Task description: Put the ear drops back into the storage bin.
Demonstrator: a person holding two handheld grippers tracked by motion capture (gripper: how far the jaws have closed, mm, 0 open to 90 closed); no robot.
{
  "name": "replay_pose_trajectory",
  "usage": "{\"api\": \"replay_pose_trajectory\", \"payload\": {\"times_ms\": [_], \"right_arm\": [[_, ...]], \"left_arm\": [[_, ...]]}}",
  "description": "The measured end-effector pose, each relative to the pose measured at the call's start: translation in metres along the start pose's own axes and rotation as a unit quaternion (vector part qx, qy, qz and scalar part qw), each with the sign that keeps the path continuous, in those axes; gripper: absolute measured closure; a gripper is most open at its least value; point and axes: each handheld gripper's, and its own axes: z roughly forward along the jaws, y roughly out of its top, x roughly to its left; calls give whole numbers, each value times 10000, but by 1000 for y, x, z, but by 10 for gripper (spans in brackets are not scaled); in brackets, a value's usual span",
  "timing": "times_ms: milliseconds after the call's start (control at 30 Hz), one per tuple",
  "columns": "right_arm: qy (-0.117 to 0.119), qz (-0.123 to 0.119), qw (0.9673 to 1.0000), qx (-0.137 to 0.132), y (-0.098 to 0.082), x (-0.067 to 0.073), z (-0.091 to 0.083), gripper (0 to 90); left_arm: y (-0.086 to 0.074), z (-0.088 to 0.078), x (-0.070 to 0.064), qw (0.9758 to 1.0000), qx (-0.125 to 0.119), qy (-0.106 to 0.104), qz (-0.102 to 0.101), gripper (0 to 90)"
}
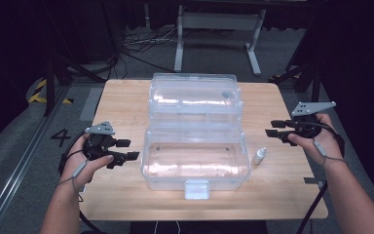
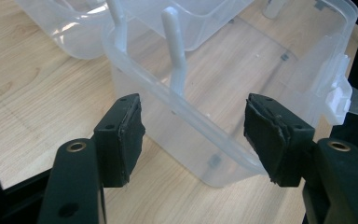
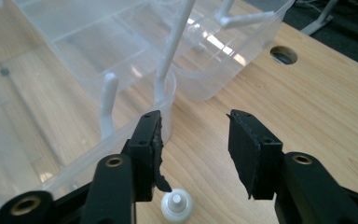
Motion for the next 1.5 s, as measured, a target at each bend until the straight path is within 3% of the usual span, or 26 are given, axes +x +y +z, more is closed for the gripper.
{"api": "replay_pose_trajectory", "payload": {"times_ms": [133, 267, 300, 333, 367, 433, 567, 1033, 1333, 1500], "right_arm": [[20, -129, 9988, 466, 2, 2, 7, 596], [59, -245, 9949, 973, 6, 3, 16, 597], [59, -245, 9949, 973, 6, 3, 16, 597], [99, -330, 9911, 1282, 6, 4, 21, 582], [99, -330, 9911, 1282, 6, 4, 21, 582], [147, -384, 9857, 1635, 6, 5, 26, 578], [189, -494, 9784, 1998, 5, 6, 34, 572], [286, -590, 9603, 2713, -3, 3, 59, 549], [399, -678, 9488, 3059, -5, 5, 72, 591], [479, -761, 9449, 3148, -7, 6, 79, 628]], "left_arm": [[-5, -2, 1, 9999, 53, 56, -75, 376], [-8, -4, 1, 9999, 63, 120, -104, 373], [-8, -4, 1, 9999, 63, 120, -104, 372], [-9, -5, 1, 9998, 70, 135, -115, 368], [-10, -5, 1, 9998, 70, 139, -127, 368], [-11, -6, 1, 9997, 79, 172, -152, 367], [-14, -8, 2, 9996, 90, 192, -171, 366], [-17, -8, 4, 9995, 120, 180, -234, 360], [-17, -7, 6, 9992, 67, 252, -318, 357], [-17, -6, 7, 9991, 79, 255, -333, 356]]}}
